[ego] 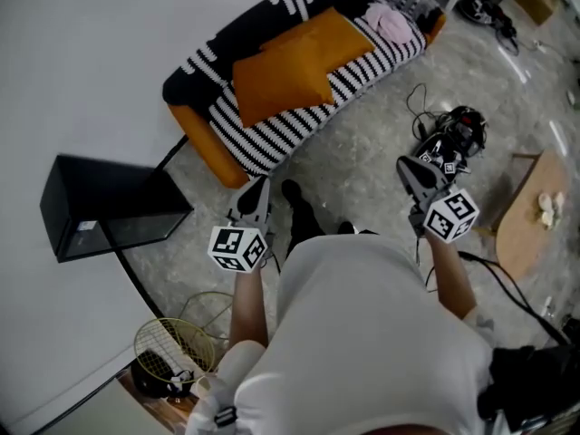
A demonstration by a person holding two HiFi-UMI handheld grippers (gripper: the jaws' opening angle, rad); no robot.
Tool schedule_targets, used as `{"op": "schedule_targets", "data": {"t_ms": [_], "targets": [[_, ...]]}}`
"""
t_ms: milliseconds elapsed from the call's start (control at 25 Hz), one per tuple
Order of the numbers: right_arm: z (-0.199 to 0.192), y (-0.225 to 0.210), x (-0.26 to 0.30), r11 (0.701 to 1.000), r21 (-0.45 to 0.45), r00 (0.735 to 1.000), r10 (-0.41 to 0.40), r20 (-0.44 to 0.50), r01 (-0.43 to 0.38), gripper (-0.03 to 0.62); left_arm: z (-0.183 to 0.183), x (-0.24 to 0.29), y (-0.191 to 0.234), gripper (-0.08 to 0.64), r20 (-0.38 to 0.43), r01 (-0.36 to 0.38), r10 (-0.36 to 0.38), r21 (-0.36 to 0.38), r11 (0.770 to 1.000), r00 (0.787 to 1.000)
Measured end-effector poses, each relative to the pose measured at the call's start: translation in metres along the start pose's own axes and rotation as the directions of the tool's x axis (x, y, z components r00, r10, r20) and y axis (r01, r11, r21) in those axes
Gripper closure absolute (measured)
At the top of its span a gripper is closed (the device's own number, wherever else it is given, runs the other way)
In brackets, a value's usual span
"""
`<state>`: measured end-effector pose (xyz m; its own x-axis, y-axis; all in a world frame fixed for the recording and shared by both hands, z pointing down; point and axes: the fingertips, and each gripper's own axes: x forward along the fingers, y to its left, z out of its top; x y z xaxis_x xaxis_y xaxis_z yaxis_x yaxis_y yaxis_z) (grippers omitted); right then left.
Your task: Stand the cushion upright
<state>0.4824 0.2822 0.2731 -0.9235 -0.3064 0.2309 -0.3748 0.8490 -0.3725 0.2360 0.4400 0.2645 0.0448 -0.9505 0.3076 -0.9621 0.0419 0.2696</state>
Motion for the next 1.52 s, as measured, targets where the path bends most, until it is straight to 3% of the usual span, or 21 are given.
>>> {"op": "schedule_targets", "data": {"t_ms": [600,920,1080,1520], "targets": [[0.035,0.009,0.132,0.999,0.015,0.999,-0.047,-0.010,0.047,0.549,0.045,0.062,0.114,0.558,-0.067,0.074,-0.072,0.025,0.997,0.995],[0.031,0.021,0.209,0.994,0.050,0.995,-0.099,-0.020,0.099,0.548,0.062,0.096,0.183,0.558,-0.140,0.161,-0.147,0.097,0.982,0.979],[0.032,0.024,0.234,0.991,0.059,0.992,-0.122,-0.023,0.123,0.548,0.073,0.111,0.206,0.558,-0.145,0.168,-0.148,0.138,0.976,0.978],[0.017,0.028,0.289,0.987,0.073,0.988,-0.135,-0.078,0.141,0.548,0.074,0.138,0.252,0.558,-0.180,0.222,-0.194,0.153,0.963,0.964]]}}
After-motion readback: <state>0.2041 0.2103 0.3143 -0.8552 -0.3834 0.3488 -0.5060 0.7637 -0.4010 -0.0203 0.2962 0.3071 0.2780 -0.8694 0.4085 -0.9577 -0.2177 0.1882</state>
